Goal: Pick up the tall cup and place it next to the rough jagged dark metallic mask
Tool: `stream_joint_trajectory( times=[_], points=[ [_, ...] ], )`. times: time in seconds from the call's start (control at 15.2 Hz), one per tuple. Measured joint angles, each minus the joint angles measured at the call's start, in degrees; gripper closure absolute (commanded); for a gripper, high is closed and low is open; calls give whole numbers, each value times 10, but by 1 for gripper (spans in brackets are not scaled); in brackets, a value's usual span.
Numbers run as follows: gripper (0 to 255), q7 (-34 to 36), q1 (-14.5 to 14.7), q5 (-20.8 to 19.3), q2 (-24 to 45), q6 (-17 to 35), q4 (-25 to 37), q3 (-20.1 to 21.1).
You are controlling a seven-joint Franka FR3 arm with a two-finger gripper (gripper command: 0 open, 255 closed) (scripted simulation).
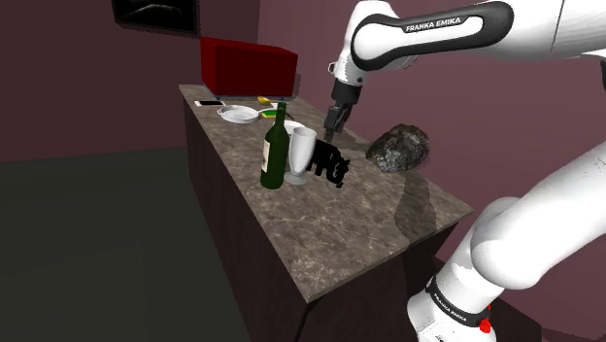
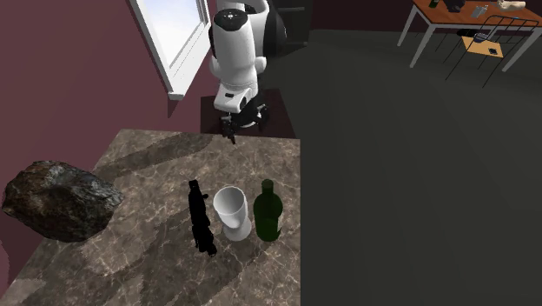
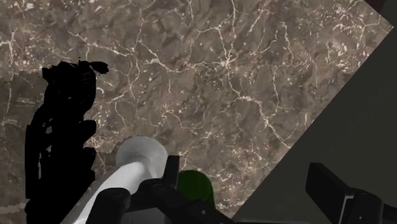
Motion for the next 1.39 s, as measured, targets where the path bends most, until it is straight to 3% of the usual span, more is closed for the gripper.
stream_joint_trajectory(
  times=[0.46,0.86,1.39],
  points=[
    [0,-35,-7,6,149,60,104,-15],
    [0,-63,-15,17,266,83,209,-21],
    [0,-66,-15,20,296,130,194,-20]
  ],
)
